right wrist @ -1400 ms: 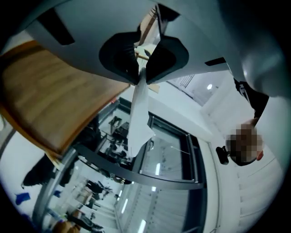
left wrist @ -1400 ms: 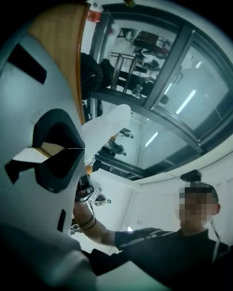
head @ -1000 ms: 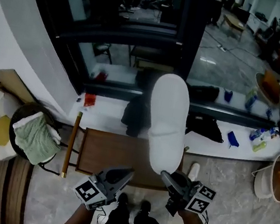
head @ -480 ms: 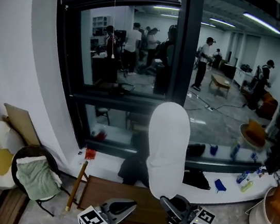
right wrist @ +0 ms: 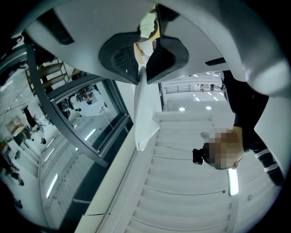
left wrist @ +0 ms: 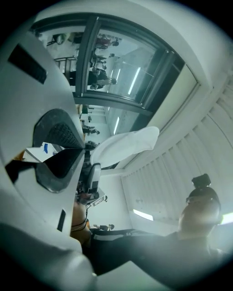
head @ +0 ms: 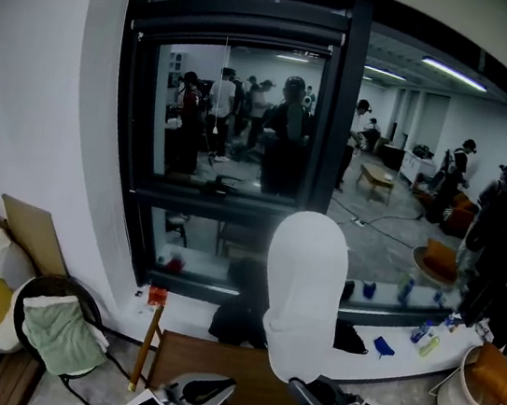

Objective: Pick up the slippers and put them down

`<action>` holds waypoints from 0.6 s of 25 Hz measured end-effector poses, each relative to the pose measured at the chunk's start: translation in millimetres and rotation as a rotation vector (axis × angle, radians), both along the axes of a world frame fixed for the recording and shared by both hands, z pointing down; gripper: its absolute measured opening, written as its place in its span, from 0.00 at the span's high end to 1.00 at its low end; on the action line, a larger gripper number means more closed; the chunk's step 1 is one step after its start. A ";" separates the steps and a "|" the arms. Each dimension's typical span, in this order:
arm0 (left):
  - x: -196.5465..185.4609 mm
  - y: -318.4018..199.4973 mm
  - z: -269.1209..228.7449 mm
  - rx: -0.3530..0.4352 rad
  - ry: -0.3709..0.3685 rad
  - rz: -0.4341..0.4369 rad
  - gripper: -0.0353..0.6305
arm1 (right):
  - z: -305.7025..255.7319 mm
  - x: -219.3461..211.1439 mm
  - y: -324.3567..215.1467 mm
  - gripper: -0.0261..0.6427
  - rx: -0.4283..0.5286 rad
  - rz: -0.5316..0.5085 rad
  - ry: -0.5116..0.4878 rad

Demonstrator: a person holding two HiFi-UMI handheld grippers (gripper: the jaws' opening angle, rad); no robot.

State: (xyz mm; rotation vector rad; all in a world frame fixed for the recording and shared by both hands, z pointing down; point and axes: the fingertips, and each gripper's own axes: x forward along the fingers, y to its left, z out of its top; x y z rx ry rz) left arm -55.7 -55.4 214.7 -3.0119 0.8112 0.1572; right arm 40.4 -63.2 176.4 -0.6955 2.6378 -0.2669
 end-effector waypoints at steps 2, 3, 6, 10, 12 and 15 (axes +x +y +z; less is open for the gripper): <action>-8.5 13.3 0.0 -0.008 0.005 -0.001 0.93 | 0.5 -11.7 17.0 0.88 0.002 0.003 -0.002; -12.7 19.8 0.2 -0.012 0.008 -0.002 0.93 | 0.8 -16.7 24.0 0.88 0.002 0.003 -0.003; -24.9 39.2 0.4 -0.024 0.016 -0.005 0.93 | 2.3 -26.5 40.0 0.88 -0.010 -0.006 -0.017; -36.3 62.5 -3.9 -0.011 0.019 -0.014 0.93 | 7.4 -26.3 55.6 0.88 -0.030 -0.017 -0.056; -38.4 70.4 -8.6 0.020 0.016 -0.026 0.93 | 10.0 -27.3 58.2 0.88 -0.040 -0.030 -0.065; -40.3 76.0 -9.5 0.027 0.036 -0.045 0.93 | 20.8 -31.2 55.4 0.88 -0.106 -0.073 -0.101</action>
